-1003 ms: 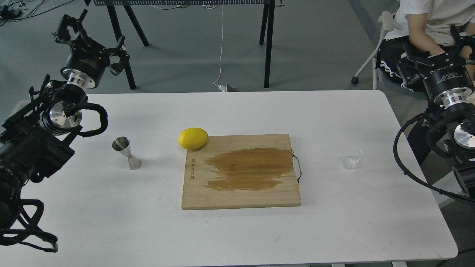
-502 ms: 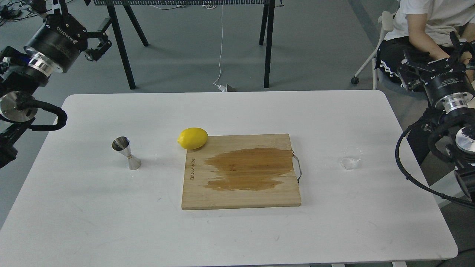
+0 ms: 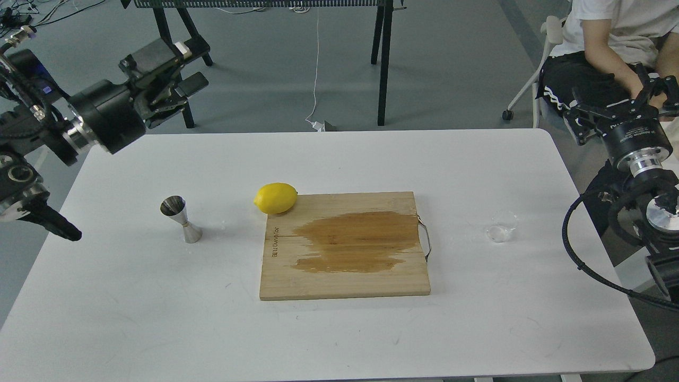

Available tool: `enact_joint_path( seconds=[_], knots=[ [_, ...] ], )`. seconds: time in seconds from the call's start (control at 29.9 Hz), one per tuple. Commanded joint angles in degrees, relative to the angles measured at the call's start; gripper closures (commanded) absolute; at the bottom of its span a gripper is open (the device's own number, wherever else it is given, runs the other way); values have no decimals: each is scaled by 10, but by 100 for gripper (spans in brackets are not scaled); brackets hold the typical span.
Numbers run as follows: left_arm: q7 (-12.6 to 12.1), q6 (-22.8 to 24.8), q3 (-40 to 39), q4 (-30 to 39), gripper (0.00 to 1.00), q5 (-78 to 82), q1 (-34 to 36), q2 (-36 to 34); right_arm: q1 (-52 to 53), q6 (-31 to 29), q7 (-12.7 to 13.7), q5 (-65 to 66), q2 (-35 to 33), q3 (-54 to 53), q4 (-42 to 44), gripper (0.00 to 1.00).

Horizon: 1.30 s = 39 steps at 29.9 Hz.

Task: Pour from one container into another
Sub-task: 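Move the left gripper down toward the metal jigger, then close the left gripper around the metal jigger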

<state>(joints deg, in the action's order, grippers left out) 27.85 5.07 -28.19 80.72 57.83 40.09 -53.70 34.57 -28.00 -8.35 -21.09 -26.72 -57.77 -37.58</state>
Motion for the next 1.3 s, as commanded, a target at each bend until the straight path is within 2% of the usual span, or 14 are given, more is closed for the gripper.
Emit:
enact_joint_path(
  seconds=[0.0, 0.17, 0.3, 0.5, 0.97, 1.27],
  knots=[
    [2, -58, 1, 4, 9, 119, -62, -5, -4, 0, 0, 0, 0, 0, 1, 0],
    [2, -114, 0, -7, 9, 320, -135, -20, -5, 0, 0, 1, -3, 0, 1, 0],
    [2, -152, 0, -60, 9, 437, -170, -18, -9, 0, 0, 1, -2, 2, 0, 0],
    [2, -164, 6, -127, 9, 468, -198, -13, -11, 0, 0, 1, -3, 1, 0, 0],
    [2, -221, 12, -348, 14, 487, -194, 142, -13, 0, -1, 2, -5, -2, 4, 0],
    [2, -241, 12, -427, 19, 487, -165, 208, -12, 0, -1, 2, -3, -2, 4, 0]
  ],
)
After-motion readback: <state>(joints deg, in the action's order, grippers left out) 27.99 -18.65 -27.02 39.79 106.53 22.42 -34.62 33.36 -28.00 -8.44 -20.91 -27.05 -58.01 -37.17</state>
